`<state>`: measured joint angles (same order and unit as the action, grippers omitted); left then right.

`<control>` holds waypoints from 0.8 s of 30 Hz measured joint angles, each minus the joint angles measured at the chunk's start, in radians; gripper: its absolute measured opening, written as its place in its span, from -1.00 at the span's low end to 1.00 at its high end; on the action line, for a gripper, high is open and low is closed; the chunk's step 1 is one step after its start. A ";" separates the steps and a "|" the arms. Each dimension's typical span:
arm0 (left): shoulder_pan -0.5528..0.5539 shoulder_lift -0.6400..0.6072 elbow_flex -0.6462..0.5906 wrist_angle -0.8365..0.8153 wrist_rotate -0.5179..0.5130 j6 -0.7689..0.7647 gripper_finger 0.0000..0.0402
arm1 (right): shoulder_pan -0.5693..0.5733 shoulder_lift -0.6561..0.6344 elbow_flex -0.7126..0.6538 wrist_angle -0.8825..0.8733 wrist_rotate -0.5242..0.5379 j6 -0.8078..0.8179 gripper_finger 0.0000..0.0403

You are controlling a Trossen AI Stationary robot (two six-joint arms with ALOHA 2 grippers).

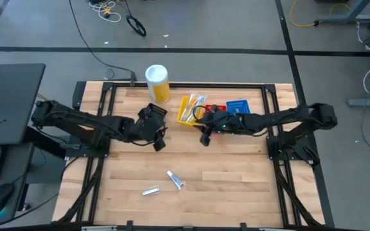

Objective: Pick & Place Travel size toiletries
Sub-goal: Put the white toothpaste into the red bin

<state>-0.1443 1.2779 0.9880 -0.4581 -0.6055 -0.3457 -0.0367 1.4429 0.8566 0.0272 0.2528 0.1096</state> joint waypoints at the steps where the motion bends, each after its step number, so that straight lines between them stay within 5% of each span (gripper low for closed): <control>1: -0.015 -0.010 -0.020 -0.002 -0.006 -0.016 -0.43 | 0.003 0.025 0.000 0.051 -0.009 0.030 -0.48; 8: -0.075 -0.017 -0.106 0.003 -0.126 -0.057 -0.43 | 0.012 0.168 0.000 0.392 -0.174 0.056 -0.50; 14: -0.074 -0.017 -0.136 0.007 -0.164 -0.066 -0.43 | 0.078 0.297 0.000 0.493 -0.383 0.069 -0.40; 18: -0.075 -0.017 -0.142 0.003 -0.163 -0.061 -0.43 | 0.140 0.352 0.003 0.531 -0.383 0.094 -0.26; 24: -0.074 -0.017 -0.142 0.005 -0.178 -0.058 -0.43 | 0.253 0.357 0.098 0.435 -0.195 0.111 -0.15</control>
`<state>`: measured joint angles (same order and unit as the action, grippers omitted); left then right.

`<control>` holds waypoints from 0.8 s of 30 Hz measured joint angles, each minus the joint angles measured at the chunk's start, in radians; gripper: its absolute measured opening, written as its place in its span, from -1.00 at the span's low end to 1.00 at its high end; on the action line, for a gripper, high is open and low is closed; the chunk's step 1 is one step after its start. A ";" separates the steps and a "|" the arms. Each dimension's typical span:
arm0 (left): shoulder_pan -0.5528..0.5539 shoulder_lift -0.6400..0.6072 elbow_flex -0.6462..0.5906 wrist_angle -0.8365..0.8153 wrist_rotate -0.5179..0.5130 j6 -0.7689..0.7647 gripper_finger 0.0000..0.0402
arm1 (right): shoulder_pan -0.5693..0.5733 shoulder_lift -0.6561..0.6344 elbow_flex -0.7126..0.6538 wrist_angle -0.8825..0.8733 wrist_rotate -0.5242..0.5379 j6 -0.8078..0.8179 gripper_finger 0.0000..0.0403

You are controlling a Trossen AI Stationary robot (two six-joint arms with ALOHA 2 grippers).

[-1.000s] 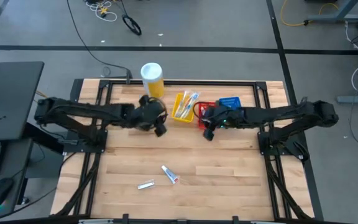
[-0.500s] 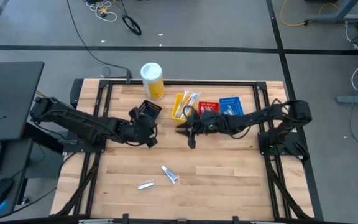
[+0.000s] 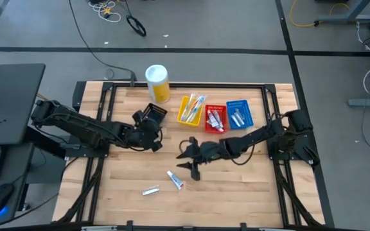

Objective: Pick & Place Travel size toiletries
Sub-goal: Put the white toothpaste into the red bin

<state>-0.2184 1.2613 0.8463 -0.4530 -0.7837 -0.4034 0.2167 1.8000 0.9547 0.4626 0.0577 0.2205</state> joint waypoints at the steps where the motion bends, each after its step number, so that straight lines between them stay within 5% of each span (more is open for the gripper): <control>1: 0.000 0.000 0.000 0.002 -0.014 0.005 -0.43 | 0.015 0.000 0.031 -0.060 0.020 0.006 -0.15; 8: 0.004 0.000 0.000 0.013 -0.114 0.024 -0.43 | 0.062 0.080 0.241 -0.354 0.097 0.164 -0.15; 15: 0.004 0.001 0.001 0.021 -0.140 0.044 -0.43 | 0.097 0.207 0.357 -0.375 0.066 0.165 -0.15; 24: -0.013 0.001 0.001 0.014 -0.122 -0.011 -0.43 | 0.139 0.325 0.412 -0.487 0.154 0.305 -0.15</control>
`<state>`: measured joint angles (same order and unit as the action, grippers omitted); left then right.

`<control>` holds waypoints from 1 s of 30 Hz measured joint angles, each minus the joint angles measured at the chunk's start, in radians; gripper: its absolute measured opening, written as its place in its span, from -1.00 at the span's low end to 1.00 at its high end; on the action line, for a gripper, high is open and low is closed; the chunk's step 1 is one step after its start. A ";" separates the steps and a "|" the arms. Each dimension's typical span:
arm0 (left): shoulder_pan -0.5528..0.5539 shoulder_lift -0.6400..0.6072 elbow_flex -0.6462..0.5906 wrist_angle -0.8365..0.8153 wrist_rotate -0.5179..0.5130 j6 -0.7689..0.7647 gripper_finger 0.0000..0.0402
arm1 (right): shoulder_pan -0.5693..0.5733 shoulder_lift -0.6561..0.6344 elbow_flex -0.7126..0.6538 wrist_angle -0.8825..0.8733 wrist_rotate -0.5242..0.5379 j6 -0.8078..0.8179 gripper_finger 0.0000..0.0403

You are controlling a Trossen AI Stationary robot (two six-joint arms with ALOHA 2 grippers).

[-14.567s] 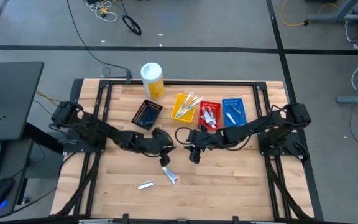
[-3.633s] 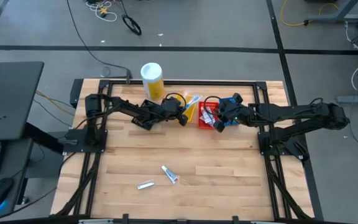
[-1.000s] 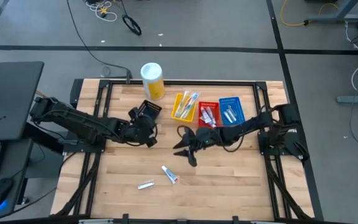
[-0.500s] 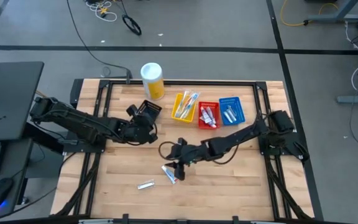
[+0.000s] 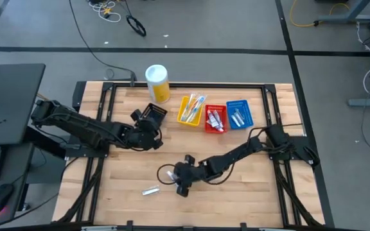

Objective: Pick & Place Travel size toiletries
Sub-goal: Put the white toothpaste into the red bin

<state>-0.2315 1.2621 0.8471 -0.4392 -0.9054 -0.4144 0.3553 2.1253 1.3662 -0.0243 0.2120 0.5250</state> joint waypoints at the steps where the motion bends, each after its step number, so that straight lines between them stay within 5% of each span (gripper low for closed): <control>1: -0.004 0.000 0.000 -0.002 0.011 -0.005 -0.43 | 0.005 0.009 0.002 -0.021 0.032 0.013 -0.15; 4: -0.018 0.000 0.000 -0.003 0.034 -0.023 -0.43 | 0.012 0.034 0.001 -0.040 0.116 0.029 -0.15; 19: -0.033 0.000 0.000 -0.017 0.033 -0.043 -0.43 | 0.028 -0.019 0.000 0.030 0.180 0.009 -0.15; 30: -0.033 0.000 0.000 -0.016 0.029 -0.042 -0.43 | 0.030 0.042 0.000 0.076 0.143 0.042 -0.15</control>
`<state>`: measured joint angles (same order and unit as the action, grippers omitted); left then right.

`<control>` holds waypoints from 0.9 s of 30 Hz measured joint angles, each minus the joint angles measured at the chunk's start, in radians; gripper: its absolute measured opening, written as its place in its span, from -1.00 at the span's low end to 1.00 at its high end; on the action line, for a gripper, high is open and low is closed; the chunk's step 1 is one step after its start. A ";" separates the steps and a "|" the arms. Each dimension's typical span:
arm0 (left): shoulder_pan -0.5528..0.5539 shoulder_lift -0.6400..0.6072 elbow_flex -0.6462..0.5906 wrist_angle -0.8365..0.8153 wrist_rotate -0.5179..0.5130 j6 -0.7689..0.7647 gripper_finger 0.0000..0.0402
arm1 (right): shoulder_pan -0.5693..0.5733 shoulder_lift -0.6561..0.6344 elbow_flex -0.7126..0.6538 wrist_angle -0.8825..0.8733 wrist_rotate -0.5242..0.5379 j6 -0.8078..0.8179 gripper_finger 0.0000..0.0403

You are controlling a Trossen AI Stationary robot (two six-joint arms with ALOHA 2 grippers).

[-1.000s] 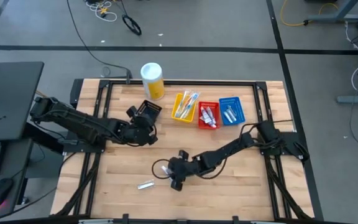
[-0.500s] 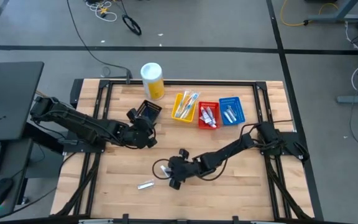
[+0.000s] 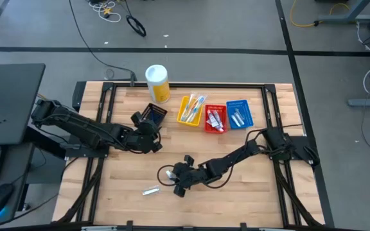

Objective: Pick & Place Travel size toiletries
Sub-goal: Put the white toothpaste into the red bin

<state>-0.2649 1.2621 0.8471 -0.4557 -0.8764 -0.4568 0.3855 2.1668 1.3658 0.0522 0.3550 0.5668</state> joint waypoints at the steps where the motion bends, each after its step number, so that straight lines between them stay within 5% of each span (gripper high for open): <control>1: 0.000 0.000 0.000 0.002 -0.001 -0.003 -0.43 | 0.000 0.011 0.000 0.007 0.001 0.000 -0.15; 13: 0.000 0.000 0.000 0.000 0.001 -0.001 -0.43 | 0.002 0.050 0.004 -0.089 0.052 -0.112 -0.16; 27: 0.000 0.000 0.000 -0.002 0.002 -0.001 -0.43 | -0.037 -0.006 0.000 -0.243 -0.042 -0.206 -0.59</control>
<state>-0.2650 1.2621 0.8473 -0.4573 -0.8749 -0.4574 0.3480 2.1606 1.3657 -0.1912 0.3133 0.3603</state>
